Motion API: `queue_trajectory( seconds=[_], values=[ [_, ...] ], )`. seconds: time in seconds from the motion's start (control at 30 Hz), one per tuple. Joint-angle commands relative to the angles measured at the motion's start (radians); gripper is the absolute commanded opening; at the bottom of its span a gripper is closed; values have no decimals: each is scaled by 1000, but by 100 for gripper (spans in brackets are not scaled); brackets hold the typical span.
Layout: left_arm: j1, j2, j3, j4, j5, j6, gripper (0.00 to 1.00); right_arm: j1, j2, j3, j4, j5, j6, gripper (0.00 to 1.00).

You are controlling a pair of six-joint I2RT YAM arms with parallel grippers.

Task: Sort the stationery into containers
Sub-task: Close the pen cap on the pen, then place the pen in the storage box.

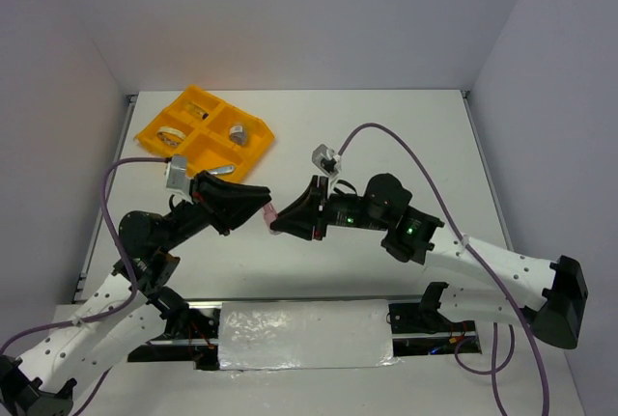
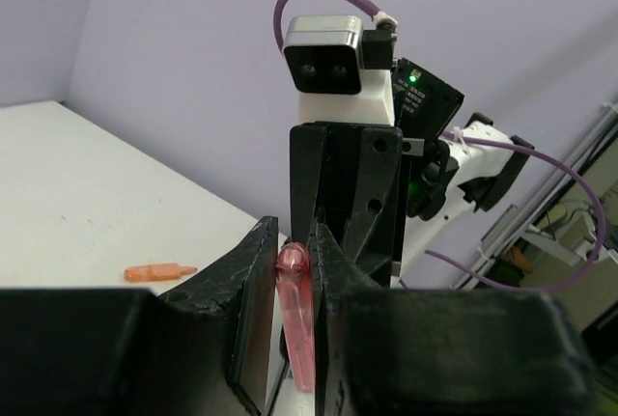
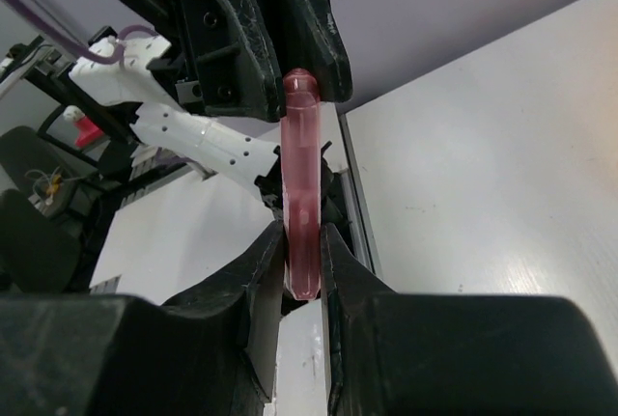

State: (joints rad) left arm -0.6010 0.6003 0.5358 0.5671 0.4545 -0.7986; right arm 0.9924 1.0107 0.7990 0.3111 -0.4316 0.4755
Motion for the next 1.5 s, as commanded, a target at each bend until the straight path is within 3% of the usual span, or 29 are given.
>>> queue_trajectory(
  seconds=[0.0,0.33,0.47,0.53,0.67,0.73,0.77,0.8,0.83,0.9,1.1,1.27,1.47],
  values=[
    [-9,6,-65,-20,75,-24,0,2,46,181,220,62,26,0],
    [-43,-31,-142,-113,24,38,0,-6,55,298,246,261,63,0],
    [-45,-69,-73,-291,-147,87,0,-5,97,286,209,92,12,0],
    [-45,-68,-22,-402,-218,123,0,-3,115,215,210,88,18,0],
    [-43,-48,76,-428,-246,170,0,-5,126,109,269,62,34,0],
    [-43,-36,92,-424,-249,174,0,-9,131,83,286,39,38,14],
    [-43,-34,102,-421,-252,176,0,-11,132,80,290,36,46,26],
    [-45,-31,105,-420,-264,174,0,-12,134,77,290,34,52,55],
    [-45,-28,110,-421,-273,174,0,-18,135,75,281,39,58,65],
    [-43,-22,128,-444,-322,177,0,-37,132,74,238,83,74,97],
    [-43,53,231,-610,-523,203,0,-141,91,-36,191,180,185,100],
    [-16,330,420,-824,-951,182,0,-201,-15,-119,-7,411,244,100],
    [230,651,570,-886,-1046,53,0,-201,-145,-162,-127,430,201,100]
  ],
)
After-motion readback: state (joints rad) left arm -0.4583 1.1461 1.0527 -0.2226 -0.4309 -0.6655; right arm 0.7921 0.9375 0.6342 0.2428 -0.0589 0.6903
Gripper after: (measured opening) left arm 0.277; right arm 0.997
